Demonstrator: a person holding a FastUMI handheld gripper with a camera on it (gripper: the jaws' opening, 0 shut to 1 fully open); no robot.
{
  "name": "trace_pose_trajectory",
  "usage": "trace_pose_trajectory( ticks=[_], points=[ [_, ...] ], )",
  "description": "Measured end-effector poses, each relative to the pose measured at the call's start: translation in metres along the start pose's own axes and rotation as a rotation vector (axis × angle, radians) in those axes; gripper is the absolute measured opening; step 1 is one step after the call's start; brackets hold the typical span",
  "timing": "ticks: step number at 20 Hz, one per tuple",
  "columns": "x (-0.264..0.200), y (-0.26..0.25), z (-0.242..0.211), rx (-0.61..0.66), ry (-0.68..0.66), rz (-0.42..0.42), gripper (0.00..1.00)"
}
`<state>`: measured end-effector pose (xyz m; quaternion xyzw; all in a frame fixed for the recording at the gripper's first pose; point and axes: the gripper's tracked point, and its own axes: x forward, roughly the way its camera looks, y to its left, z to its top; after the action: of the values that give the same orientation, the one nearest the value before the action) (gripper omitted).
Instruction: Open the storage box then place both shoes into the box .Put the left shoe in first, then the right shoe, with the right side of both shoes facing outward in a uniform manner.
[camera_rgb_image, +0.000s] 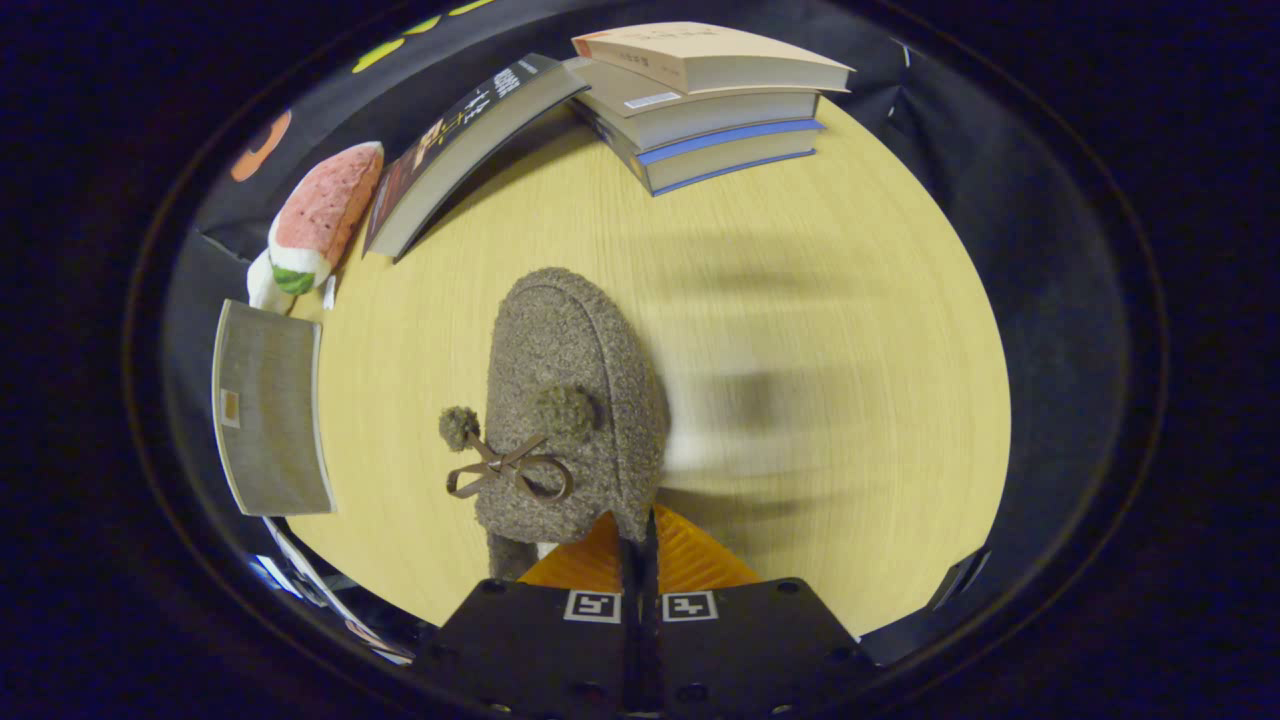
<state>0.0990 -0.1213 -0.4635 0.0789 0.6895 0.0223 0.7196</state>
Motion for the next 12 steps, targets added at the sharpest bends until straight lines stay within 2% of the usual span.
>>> trace_pose_trajectory(
  ticks=[4, 9, 12],
  points=[
    [-0.04, 0.04, -0.007, 0.073, 0.009, 0.101, 0.01],
    [-0.089, 0.102, 0.0, -0.02, -0.044, 0.108, 0.01],
    [-0.114, 0.157, 0.004, -0.077, -0.077, 0.132, 0.0]
  ],
)
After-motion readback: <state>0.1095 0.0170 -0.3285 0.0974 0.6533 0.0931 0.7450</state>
